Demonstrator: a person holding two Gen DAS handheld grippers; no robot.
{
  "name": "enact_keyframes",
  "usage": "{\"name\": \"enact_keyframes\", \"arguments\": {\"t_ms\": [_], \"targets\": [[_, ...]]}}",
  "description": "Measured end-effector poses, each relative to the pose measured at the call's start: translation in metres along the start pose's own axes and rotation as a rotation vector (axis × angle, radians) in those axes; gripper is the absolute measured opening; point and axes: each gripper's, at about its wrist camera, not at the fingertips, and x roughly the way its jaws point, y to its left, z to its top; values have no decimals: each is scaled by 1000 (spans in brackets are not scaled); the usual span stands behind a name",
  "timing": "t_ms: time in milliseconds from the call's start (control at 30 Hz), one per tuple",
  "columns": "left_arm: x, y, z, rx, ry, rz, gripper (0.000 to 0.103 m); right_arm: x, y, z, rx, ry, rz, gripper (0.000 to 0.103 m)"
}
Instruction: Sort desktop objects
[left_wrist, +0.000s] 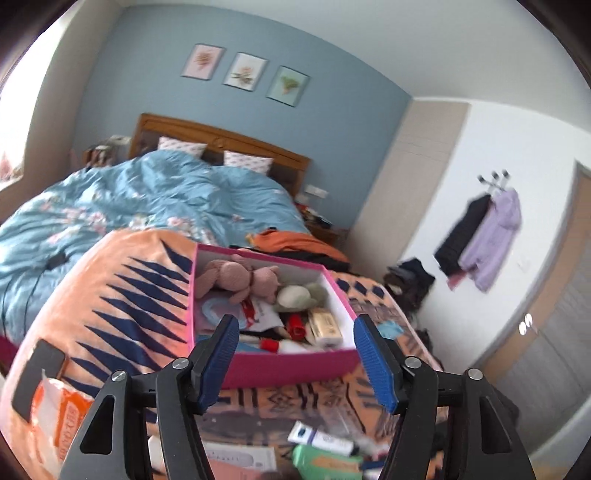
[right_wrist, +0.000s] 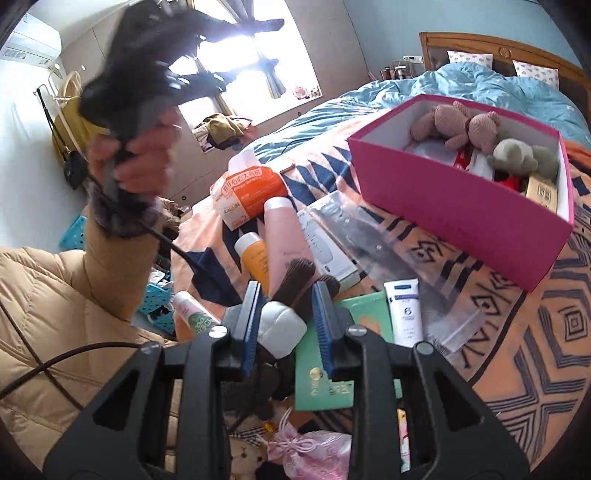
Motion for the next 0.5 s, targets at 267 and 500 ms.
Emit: {"name": "enact_keyframes", "arguments": {"t_ms": [267,500], "targets": [[14,19,-60,94,218,110,68,46,1,4,63,48,40,30],[34,49,-89,97,318,203,69,101,27,7,-1,177,97,30]]}}
